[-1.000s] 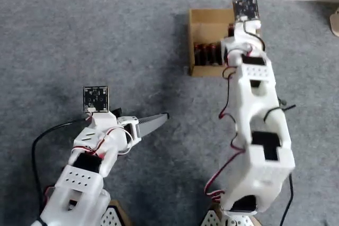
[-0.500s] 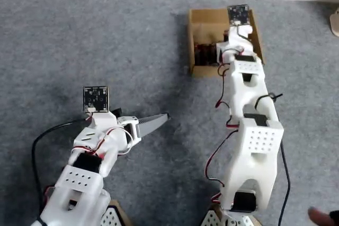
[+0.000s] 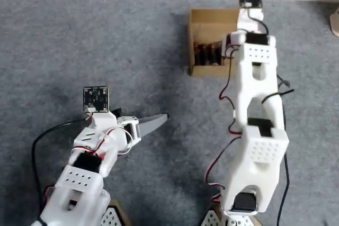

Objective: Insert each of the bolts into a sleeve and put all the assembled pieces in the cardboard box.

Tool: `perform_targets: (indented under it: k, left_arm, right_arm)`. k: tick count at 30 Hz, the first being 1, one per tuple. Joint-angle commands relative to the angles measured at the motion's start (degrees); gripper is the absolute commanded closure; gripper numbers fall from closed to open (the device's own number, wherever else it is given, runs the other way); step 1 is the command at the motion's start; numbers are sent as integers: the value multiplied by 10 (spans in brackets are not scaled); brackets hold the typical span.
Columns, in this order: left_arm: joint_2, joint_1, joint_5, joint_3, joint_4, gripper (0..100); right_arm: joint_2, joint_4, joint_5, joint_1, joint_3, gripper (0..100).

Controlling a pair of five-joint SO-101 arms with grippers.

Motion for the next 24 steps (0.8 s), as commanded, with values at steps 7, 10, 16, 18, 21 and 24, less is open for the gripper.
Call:
perform_targets:
  k: [7, 10, 16, 18, 21, 24]
  left_arm:
    - [-34, -34, -4, -9, 3, 864]
    - [-107, -57, -4, 9, 12, 896]
    - [-345, -36, -4, 28, 186, 899]
    - [-438, -36, -4, 29, 243, 901]
    - [-430, -37, -4, 11, 261, 902]
    - [-396, -40, -4, -9, 263, 902]
  right_arm:
    - [-166, 282, -5, 10, -30, 994]
    - [-191, 377, -5, 10, -30, 994]
    - [-266, 412, -17, 31, 52, 994]
    - [-298, 410, -17, 31, 117, 994]
    - [-348, 388, -18, 31, 209, 994]
    - [-408, 349, -18, 35, 313, 994]
